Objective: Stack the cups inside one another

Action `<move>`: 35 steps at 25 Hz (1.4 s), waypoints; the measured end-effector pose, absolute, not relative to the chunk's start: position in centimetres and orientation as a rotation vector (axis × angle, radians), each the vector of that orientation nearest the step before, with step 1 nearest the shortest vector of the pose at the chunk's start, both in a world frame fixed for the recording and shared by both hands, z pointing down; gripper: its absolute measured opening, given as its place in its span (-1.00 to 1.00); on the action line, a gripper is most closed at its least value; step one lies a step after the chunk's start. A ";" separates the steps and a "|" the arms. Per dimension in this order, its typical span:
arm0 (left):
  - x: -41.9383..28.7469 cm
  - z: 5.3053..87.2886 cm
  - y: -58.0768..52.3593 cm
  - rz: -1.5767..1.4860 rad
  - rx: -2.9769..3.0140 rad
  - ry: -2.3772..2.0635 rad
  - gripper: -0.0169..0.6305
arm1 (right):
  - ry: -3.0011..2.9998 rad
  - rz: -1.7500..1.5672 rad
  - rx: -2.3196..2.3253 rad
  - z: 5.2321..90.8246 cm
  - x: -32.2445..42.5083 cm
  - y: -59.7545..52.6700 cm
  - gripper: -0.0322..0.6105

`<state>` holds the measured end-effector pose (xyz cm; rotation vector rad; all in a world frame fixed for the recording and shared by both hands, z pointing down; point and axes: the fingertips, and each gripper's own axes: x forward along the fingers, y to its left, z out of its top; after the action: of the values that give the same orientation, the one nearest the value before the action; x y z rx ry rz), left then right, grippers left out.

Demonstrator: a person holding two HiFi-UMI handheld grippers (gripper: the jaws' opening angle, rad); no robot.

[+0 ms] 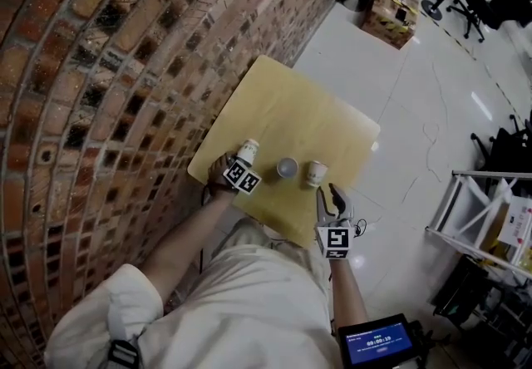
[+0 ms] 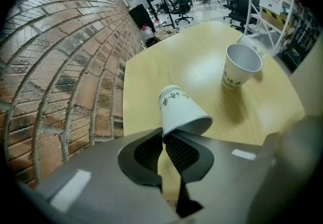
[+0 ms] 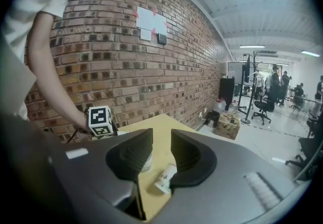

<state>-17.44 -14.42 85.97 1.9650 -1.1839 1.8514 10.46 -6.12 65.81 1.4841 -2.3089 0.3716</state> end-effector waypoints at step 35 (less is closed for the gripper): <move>-12.1 88.4 -4.4 1.454 1.265 -0.413 -0.78 | -2.244 0.388 1.573 67.0 12.2 -4.6 -0.59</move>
<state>-12.06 -4.36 88.43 1.2655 -0.4126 1.4543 12.20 -4.59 66.98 1.5734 -2.2438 0.3878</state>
